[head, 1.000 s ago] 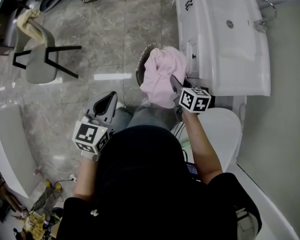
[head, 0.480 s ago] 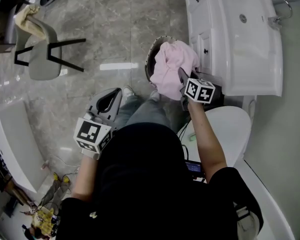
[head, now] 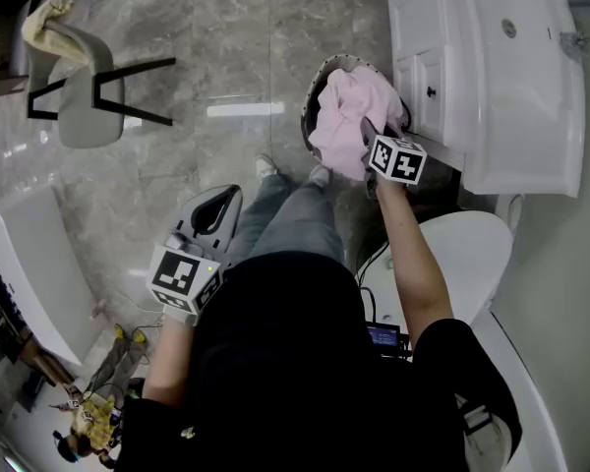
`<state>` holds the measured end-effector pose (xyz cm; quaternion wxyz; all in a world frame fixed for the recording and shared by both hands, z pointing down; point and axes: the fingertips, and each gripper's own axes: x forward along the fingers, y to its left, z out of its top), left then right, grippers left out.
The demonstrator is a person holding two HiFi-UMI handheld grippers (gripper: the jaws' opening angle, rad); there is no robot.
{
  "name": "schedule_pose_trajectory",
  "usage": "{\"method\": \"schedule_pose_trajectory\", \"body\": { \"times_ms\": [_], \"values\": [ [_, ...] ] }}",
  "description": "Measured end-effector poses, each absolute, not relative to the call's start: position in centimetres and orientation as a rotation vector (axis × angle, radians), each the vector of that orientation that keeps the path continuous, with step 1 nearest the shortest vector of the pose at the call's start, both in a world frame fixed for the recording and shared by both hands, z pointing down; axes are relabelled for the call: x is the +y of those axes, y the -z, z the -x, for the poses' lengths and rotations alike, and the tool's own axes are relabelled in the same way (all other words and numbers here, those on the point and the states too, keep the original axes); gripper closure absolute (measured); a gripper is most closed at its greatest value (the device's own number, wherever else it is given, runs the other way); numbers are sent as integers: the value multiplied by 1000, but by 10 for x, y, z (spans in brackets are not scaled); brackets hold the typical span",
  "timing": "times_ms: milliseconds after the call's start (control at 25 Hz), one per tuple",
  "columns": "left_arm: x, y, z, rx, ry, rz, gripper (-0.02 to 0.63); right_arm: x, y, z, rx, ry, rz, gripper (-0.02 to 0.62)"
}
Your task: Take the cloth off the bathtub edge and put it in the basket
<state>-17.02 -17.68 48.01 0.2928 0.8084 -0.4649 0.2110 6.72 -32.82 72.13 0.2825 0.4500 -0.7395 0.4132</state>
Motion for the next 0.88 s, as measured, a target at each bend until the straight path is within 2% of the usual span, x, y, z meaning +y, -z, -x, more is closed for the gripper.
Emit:
{"method": "schedule_pose_trajectory", "body": {
  "times_ms": [880],
  "values": [
    [-147, -568, 190, -1234, -630, -1930, 594, -327, -931, -51, -1751, -1099, -1144, 480]
  ]
}}
